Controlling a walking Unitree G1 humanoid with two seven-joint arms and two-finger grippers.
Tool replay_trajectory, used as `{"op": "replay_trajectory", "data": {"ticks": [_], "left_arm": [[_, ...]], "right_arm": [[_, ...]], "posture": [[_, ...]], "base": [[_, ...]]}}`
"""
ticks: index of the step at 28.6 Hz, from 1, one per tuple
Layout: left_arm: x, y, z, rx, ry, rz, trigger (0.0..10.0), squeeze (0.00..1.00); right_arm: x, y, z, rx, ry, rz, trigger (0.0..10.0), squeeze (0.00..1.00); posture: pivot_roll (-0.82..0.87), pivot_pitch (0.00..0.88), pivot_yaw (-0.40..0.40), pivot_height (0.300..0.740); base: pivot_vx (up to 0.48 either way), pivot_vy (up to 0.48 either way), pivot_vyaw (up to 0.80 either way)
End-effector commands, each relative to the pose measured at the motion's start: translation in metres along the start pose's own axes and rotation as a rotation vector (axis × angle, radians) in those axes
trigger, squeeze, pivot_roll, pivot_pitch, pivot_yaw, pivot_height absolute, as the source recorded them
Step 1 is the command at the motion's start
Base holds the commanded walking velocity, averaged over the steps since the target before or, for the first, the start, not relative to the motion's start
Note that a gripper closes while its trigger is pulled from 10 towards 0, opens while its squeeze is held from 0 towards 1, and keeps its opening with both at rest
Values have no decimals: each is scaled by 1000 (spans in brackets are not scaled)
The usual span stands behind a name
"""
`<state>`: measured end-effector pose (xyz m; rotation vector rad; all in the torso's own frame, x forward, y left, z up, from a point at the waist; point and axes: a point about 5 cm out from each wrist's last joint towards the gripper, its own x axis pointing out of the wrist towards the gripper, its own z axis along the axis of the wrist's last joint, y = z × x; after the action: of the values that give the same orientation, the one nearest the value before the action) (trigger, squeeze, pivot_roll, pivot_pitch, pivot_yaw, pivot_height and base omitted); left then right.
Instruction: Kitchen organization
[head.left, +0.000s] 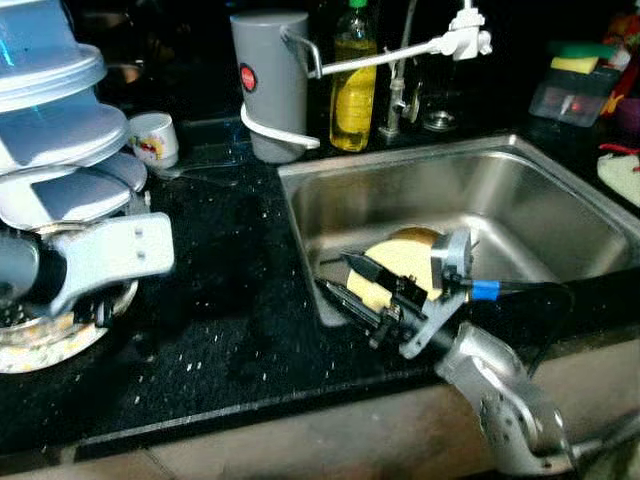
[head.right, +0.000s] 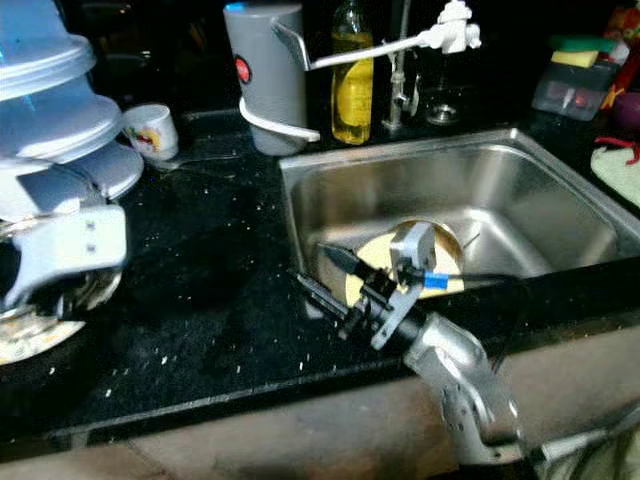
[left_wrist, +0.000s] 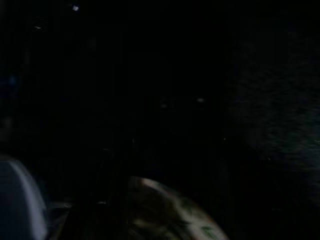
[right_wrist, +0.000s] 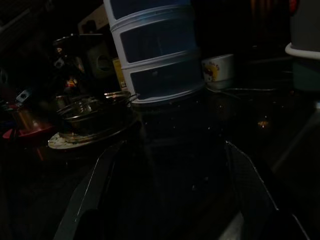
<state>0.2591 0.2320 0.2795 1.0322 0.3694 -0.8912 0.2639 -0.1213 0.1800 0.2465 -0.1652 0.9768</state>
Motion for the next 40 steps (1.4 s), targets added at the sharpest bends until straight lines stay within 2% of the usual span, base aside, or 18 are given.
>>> {"op": "replay_trajectory", "data": {"ticks": [1,4,6,9,13,16,22,29,31,35,40], "left_arm": [[2,3,4,22,-17,12,10000,0],[3,9,12,38,-65,43,10000,0],[4,16,30,58,-169,66,10000,0],[5,15,46,80,-272,37,10000,0],[5,13,50,80,-307,4,10000,0],[5,13,46,75,-294,-13,10000,0],[9,20,34,58,-239,27,10000,0],[20,31,31,67,-298,122,10000,0],[28,40,29,30,-363,174,10000,0],[37,49,22,19,-375,208,10000,0],[62,59,-5,8,-264,225,10000,0]], "right_arm": [[2,3,4,-3,-24,24,10000,0],[2,4,4,2,-24,37,10000,0],[3,5,4,5,-22,47,10000,0],[3,6,4,5,-22,56,10000,0],[3,7,4,4,-20,61,10000,0],[2,8,4,7,-15,70,10000,0],[2,11,1,15,-1,82,10000,0],[3,8,-2,17,18,48,10000,0],[3,6,-4,8,34,26,10000,0],[3,4,-4,12,42,13,10000,0],[0,3,-2,3,50,2,10000,0]], "posture": [[-2,0,-15,740],[-1,0,-17,740],[-1,0,-18,740],[-5,0,-16,740],[-9,0,-12,740],[-10,0,-11,740],[-9,0,-8,740],[-8,0,-9,740],[-11,0,-8,740],[-21,0,-4,740],[-38,0,0,740]], "base": [[0,0,800],[0,0,800],[0,0,800],[0,0,800],[0,0,800],[0,0,800],[0,0,733],[0,0,0],[0,0,0],[0,0,0],[0,0,0]]}}
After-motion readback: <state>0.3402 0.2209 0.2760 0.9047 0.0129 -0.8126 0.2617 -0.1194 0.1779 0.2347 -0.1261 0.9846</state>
